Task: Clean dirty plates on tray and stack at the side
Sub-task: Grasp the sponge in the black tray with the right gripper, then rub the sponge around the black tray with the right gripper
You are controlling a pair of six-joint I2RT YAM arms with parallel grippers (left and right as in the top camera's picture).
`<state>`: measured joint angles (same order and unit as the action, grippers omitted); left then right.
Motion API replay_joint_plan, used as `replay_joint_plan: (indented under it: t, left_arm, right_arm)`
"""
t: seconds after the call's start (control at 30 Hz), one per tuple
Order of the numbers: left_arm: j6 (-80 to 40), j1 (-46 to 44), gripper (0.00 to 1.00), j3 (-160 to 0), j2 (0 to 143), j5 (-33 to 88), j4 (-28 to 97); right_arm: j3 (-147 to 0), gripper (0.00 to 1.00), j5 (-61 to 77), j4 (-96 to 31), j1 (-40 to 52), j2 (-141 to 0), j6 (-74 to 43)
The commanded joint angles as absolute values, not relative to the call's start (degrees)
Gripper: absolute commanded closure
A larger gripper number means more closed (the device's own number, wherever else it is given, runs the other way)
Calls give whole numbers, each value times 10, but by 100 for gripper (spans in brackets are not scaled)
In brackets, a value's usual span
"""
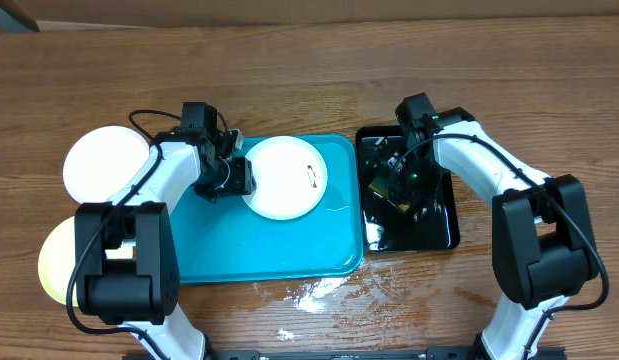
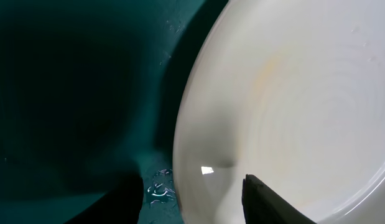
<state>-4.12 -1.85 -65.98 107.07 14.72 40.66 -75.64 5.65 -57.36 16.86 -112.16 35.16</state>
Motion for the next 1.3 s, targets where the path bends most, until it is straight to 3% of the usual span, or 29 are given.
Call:
replay_joint_plan:
  t: [0.0, 0.07, 0.1, 0.13, 0.23, 0.33, 0.37, 0.47, 0.63, 0.93, 1.07, 1.2, 1.27]
  left_arm:
    - [-48, -19, 47, -656, 1078, 145, 405]
    - [-48, -19, 47, -656, 1078, 145, 405]
    - [-48, -19, 47, -656, 1078, 145, 405]
    - [-50, -19, 48, -656, 1078, 146, 405]
    - [-54, -19, 47, -656, 1078, 147, 405]
    - [-54, -19, 47, -656, 1078, 147, 405]
    - [-54, -19, 47, -656, 1078, 147, 405]
    - [-54, -19, 47, -656, 1078, 147, 405]
    - [-65, -19, 46, -656, 1078, 147, 405]
    - [-65, -19, 46, -656, 1078, 147, 408]
    - [-65, -19, 50, -656, 1078, 146, 422]
    - [-77, -19, 56, -656, 1078, 144, 424]
    - [-84, -19, 58, -656, 1079, 144, 422]
  right_arm:
    - [-754, 63, 55, -577, 166, -1122, 209]
    - [-754, 59, 55, -584, 166, -1122, 144]
    - [-754, 49, 57, -590, 166, -1122, 105]
    - [-754, 47, 57, -593, 166, -1122, 74]
    - [-754, 45, 57, -586, 166, -1122, -33]
    - [-754, 43, 57, -575, 166, -1122, -48]
    - [-754, 43, 57, -573, 166, -1122, -48]
    - [-753, 60, 56, -564, 166, -1122, -48]
    - [-753, 58, 16, -547, 152, -1122, -151]
    - [-760, 34, 33, -507, 149, -1122, -116]
    - [-757, 35, 31, -493, 149, -1122, -102]
    - [-741, 54, 31, -467, 149, -1122, -103]
    - [-725, 58, 30, -449, 149, -1122, -103]
